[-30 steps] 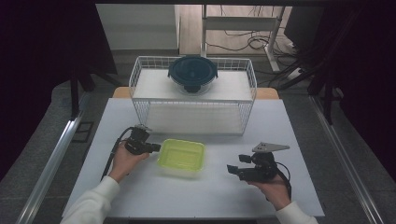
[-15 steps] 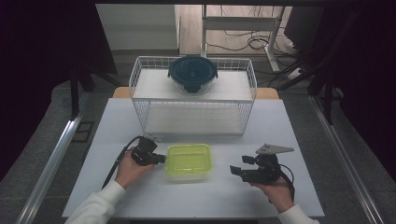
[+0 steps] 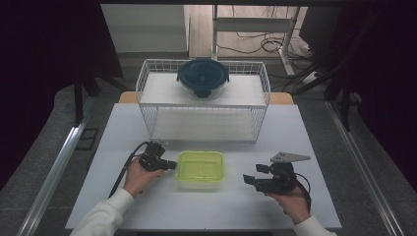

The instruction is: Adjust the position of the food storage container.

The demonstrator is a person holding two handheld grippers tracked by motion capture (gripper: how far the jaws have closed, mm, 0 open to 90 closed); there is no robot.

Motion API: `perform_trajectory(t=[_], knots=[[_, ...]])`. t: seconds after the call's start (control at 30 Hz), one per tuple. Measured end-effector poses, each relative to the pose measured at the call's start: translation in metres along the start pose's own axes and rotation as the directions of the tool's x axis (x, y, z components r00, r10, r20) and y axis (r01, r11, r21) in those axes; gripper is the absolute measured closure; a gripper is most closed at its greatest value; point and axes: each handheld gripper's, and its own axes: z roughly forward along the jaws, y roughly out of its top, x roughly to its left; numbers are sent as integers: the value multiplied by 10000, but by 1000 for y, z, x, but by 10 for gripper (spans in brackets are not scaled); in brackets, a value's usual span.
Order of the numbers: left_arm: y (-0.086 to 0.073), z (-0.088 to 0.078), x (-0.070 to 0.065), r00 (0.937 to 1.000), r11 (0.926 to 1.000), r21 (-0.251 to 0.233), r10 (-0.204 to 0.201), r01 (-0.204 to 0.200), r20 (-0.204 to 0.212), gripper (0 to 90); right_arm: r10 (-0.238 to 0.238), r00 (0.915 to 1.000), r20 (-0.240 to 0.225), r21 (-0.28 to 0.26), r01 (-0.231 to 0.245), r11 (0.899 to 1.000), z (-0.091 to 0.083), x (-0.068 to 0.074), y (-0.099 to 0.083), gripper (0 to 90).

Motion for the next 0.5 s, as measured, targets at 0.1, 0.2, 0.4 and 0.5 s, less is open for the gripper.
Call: perform_trajectory(t=[0.1,0.2,0.4,0.5], knots=[[0,-1,-3,10000,10000,15,15,-15,91,900,-21,10000,3,20,21,10000,0,-1,0,287],[0,-2,-5,9986,9999,-83,-81,86,529,900,-8,10000,1,-22,8,10000,1,-2,1,286],[0,0,-5,9992,10000,-59,-64,66,400,900,150,9999,-27,-114,-150,9998,-1,-4,2,286],[0,2,-4,9992,9999,4,-104,104,390,900,145,9999,-4,-114,-145,9998,-1,-4,2,286]])
